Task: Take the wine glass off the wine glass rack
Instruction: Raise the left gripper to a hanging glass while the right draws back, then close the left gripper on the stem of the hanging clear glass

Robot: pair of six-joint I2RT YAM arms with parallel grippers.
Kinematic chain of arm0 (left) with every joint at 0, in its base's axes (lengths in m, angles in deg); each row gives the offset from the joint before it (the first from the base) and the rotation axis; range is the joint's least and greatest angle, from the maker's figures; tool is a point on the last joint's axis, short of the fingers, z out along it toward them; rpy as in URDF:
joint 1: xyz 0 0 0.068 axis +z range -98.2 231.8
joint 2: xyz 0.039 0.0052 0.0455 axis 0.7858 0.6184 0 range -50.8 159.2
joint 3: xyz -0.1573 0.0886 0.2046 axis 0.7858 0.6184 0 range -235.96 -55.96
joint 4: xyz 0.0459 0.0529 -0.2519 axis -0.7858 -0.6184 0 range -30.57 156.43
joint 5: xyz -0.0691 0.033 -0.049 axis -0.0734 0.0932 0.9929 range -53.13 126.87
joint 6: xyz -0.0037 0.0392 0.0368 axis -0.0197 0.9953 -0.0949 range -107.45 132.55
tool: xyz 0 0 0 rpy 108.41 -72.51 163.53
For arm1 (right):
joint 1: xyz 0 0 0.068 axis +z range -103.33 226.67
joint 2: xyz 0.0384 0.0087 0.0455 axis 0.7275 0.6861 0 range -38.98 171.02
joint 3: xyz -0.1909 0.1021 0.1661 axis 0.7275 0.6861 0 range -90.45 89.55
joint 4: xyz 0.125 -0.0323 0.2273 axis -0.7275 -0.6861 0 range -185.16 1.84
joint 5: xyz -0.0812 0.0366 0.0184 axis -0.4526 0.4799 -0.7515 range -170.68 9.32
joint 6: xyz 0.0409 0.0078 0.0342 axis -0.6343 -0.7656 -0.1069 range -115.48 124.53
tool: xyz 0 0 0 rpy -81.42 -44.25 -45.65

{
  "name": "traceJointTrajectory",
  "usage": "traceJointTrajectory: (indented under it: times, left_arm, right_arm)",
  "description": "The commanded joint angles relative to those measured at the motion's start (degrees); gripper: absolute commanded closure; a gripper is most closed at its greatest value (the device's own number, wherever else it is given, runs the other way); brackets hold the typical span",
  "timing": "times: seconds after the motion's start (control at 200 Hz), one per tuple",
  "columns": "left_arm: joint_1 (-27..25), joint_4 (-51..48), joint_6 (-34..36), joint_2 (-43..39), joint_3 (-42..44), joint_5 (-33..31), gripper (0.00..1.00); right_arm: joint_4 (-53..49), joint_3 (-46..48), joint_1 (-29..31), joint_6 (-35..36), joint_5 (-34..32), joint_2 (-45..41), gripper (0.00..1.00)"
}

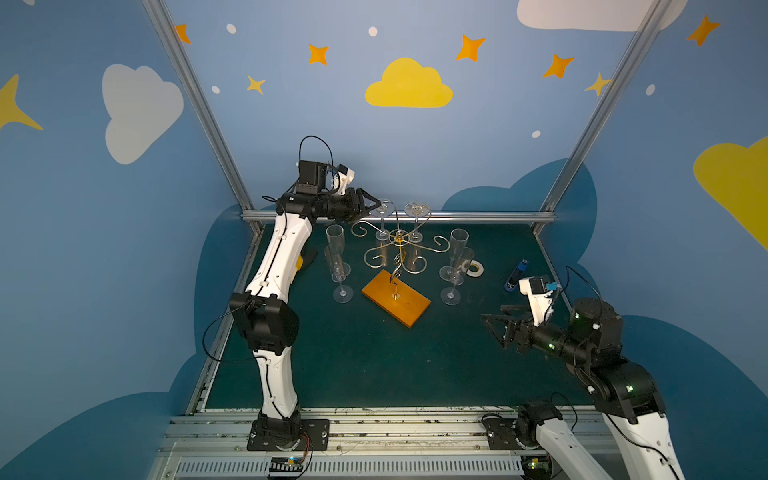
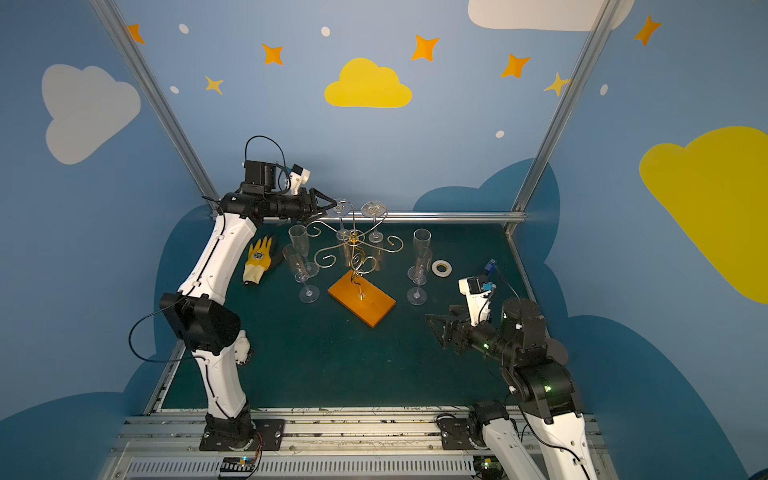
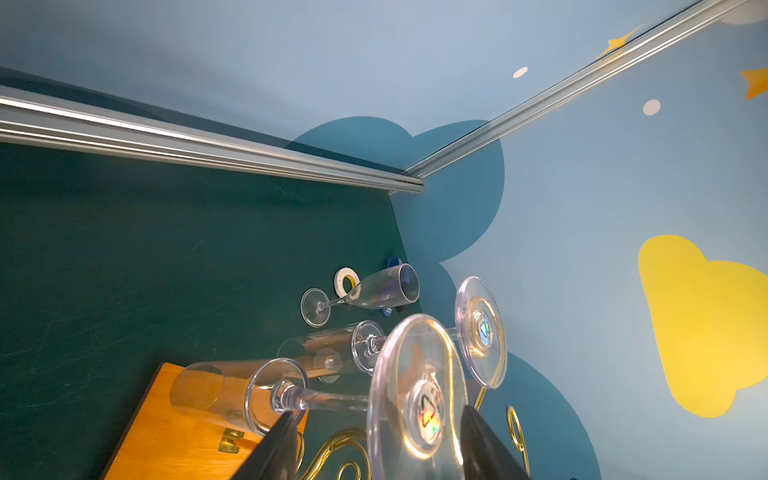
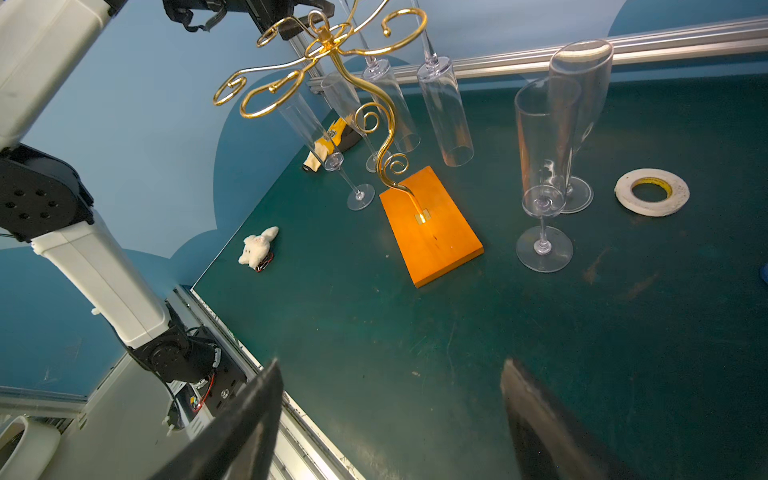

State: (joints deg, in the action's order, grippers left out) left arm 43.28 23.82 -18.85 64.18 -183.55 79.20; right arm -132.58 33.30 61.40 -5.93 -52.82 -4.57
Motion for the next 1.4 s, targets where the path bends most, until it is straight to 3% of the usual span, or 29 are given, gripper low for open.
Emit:
traceJointTrajectory:
  times: [0.0, 0.14, 0.275, 0.721, 0.946, 1.392]
  left_arm:
    - [0.16, 0.95, -0.08, 0.44, -1.38, 2.41, 0.43]
    - [0.16, 1.04, -0.33, 0.78, -1.31, 3.44, 0.55]
    - [0.15, 0.62, 0.39, 0.47, -1.29, 3.55, 0.61]
    - [0.16, -1.69, 3.07, -1.42, -0.77, 0.27, 0.71]
    - [0.16, -1.51, 2.96, -1.85, -0.21, -0.3, 0.84]
    - [0.16, 0.74, 1.07, -4.45, 3.28, -0.73, 0.94]
  right_arm:
    - [-1.19, -0.79, 0.2, 0.98, -0.59, -0.4, 0.19]
    - [-1.43, -0.97, 0.2, 1.13, -0.85, -0.38, 0.19]
    - [-1.96, -0.7, 0.17, 2.7, -0.47, -0.49, 0.18]
    - [-2.31, -0.53, 0.18, 1.93, -1.56, -1.76, 0.18]
    - [-3.9, -0.88, 0.1, 2.69, -2.84, -3.34, 0.18]
    - [-4.97, -1.06, 0.19, 2.47, -3.33, -4.34, 0.18]
